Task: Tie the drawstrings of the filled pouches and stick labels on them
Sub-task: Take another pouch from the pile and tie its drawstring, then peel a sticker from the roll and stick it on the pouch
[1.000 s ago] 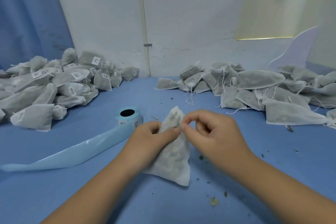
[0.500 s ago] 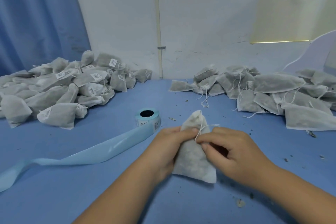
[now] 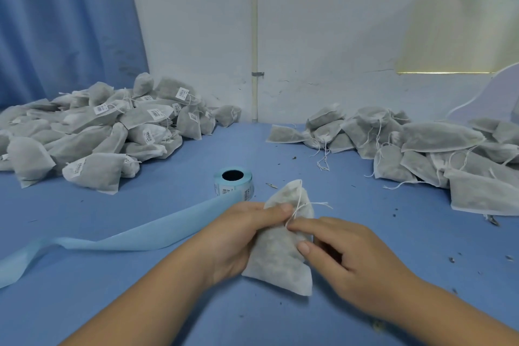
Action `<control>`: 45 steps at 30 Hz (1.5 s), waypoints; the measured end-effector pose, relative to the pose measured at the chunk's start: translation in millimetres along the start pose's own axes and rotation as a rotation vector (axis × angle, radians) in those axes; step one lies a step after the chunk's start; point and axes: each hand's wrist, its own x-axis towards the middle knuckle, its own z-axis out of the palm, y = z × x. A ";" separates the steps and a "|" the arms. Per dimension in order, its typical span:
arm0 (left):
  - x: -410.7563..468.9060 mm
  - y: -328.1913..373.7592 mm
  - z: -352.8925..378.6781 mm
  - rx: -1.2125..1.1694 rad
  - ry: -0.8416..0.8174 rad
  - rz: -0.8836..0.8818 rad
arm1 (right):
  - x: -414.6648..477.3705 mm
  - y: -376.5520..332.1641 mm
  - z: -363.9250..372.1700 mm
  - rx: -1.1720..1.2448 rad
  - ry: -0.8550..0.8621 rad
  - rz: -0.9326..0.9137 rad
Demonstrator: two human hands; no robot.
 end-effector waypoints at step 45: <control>-5.6 20.1 -73.2 1.012 0.755 0.079 | 173.5 20.7 52.5 -0.231 -0.462 0.107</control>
